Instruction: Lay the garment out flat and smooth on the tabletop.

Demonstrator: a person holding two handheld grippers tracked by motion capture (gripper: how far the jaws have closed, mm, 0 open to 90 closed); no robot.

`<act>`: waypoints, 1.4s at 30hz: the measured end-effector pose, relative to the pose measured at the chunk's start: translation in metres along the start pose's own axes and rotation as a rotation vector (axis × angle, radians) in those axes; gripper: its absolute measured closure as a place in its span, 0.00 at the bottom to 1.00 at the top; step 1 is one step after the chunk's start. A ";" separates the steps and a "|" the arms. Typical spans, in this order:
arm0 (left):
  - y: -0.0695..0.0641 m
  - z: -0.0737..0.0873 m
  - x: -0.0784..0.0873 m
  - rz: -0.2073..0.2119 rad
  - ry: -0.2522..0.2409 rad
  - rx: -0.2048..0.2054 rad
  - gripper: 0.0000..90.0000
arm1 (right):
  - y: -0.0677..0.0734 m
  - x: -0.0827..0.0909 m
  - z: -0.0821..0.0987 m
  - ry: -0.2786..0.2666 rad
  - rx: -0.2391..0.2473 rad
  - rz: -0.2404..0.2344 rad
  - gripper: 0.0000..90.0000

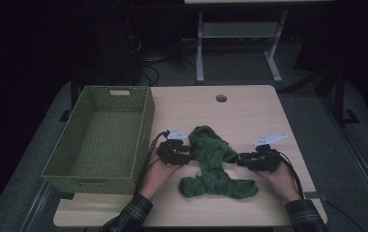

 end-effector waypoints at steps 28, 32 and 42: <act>-0.005 -0.044 0.028 0.017 -0.130 -0.072 0.93 | 0.001 0.067 -0.039 -0.201 0.068 0.068 0.96; 0.000 -0.038 0.025 -0.035 -0.080 -0.077 0.93 | 0.000 0.061 -0.041 -0.182 0.069 0.075 0.95; 0.022 -0.011 -0.008 -0.059 0.047 0.000 0.93 | -0.014 0.021 -0.030 -0.083 0.034 0.068 0.95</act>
Point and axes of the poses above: each handheld gripper's, and its own axes: x roughly backward along the jaws, z roughly out of its underside, y roughly to its left, the point moved 4 cm from there along -x, roughly forward along the jaws, and after that the axes turned 5 degrees about z, right-handed, at the moved point
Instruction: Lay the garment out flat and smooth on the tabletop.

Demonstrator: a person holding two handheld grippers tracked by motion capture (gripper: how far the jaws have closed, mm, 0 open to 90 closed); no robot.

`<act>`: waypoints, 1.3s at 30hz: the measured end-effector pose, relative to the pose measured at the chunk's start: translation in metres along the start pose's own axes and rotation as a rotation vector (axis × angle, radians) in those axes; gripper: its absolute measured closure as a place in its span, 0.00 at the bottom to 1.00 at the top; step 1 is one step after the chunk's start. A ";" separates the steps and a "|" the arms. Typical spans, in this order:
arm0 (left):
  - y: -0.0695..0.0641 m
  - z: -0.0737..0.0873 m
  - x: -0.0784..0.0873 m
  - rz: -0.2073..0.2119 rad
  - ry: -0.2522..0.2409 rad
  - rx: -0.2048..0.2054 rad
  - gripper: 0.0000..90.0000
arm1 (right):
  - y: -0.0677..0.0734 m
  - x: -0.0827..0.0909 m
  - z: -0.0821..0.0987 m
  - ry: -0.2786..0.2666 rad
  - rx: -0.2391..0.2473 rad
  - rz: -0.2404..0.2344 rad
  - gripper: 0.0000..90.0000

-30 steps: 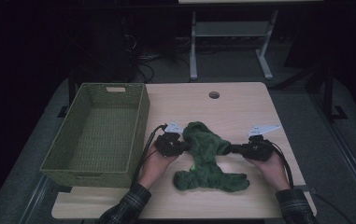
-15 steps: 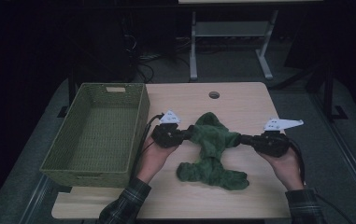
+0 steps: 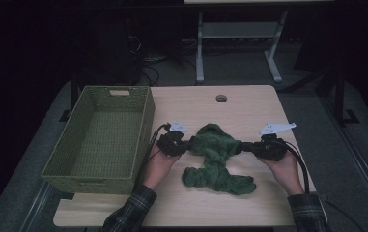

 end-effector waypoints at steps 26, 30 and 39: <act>0.015 -0.042 0.002 -0.017 -0.063 0.003 0.68 | -0.015 -0.004 -0.030 -0.021 -0.018 0.039 0.71; 0.028 -0.048 -0.014 -0.007 -0.068 0.018 0.67 | -0.020 -0.023 -0.038 -0.008 -0.026 0.020 0.72; 0.043 -0.046 -0.051 0.036 -0.001 0.019 0.64 | -0.022 -0.068 -0.036 0.074 -0.030 -0.024 0.73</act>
Point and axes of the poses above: each handheld gripper's, and its own axes: x roughly backward along the jaws, z roughly out of its underside, y roughly to its left, the point moved 4 cm from there along -x, roughly forward along the jaws, and after that the axes turned 5 degrees about z, right-handed, at the moved point
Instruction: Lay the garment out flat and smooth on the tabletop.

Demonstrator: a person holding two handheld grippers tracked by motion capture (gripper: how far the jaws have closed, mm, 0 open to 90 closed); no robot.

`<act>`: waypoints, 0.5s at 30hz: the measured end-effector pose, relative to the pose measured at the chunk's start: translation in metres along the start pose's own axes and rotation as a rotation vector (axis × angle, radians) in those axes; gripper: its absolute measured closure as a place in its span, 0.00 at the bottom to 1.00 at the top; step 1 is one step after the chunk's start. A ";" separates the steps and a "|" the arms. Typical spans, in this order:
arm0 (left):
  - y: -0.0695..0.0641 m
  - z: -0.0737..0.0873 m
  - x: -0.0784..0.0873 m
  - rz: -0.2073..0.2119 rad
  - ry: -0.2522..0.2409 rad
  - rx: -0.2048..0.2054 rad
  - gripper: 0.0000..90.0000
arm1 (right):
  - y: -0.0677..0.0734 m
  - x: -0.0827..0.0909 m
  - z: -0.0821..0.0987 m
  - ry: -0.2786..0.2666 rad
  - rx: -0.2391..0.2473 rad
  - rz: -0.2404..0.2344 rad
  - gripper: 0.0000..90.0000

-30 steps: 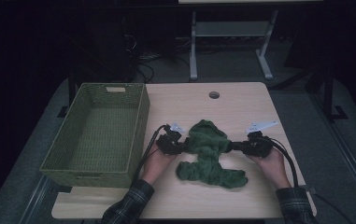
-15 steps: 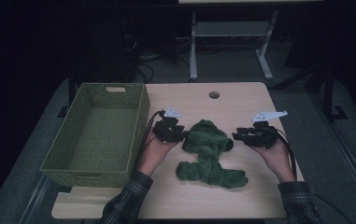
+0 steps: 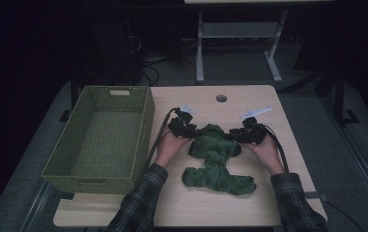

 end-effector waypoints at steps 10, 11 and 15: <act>0.007 -0.004 -0.009 0.023 -0.034 -0.022 1.00 | -0.009 -0.011 0.001 -0.024 -0.009 0.015 0.98; 0.007 -0.007 -0.007 0.019 -0.050 -0.022 1.00 | -0.010 -0.008 -0.001 -0.036 -0.013 0.018 0.98; 0.008 -0.021 0.003 0.005 -0.095 -0.044 1.00 | -0.012 0.000 -0.013 -0.065 -0.010 0.023 0.99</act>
Point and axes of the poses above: each handheld gripper's, and its own axes: x roughly backward along the jaws, z roughly out of its underside, y roughly to its left, the point moved 4 cm from there along -x, roughly forward along the jaws, and after that the axes turned 5 degrees about z, right-handed, at the moved point
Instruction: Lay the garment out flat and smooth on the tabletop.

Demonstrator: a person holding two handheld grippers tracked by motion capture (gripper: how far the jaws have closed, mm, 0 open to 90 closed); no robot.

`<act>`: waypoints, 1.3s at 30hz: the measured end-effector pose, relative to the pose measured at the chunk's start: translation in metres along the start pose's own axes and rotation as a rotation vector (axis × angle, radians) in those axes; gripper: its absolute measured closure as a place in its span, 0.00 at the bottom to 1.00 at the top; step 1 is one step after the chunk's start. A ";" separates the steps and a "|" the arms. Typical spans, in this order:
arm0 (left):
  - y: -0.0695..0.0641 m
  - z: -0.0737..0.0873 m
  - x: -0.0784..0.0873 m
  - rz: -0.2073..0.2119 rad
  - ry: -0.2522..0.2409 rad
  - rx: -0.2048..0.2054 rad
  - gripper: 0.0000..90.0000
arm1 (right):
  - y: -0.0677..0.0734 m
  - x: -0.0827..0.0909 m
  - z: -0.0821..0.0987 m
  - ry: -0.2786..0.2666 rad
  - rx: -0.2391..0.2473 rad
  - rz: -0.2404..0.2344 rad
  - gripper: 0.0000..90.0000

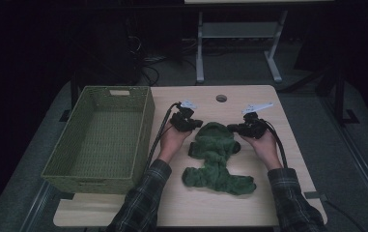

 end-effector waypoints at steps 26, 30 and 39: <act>0.007 -0.015 -0.010 -0.047 -0.007 -0.104 0.98 | -0.008 0.005 -0.010 -0.048 -0.004 0.025 0.99; 0.010 -0.022 -0.017 -0.056 -0.015 -0.127 0.98 | -0.010 0.000 -0.008 -0.041 -0.018 0.045 0.99; 0.014 -0.009 -0.038 -0.025 0.057 -0.055 0.79 | -0.022 -0.015 0.006 0.026 -0.046 0.079 0.91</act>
Point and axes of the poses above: each handheld gripper's, and its own axes: x roughly backward along the jaws, z roughly out of its underside, y roughly to its left, the point moved 4 cm from there along -x, roughly forward along the jaws, and after that the axes turned 5 degrees about z, right-handed, at the moved point
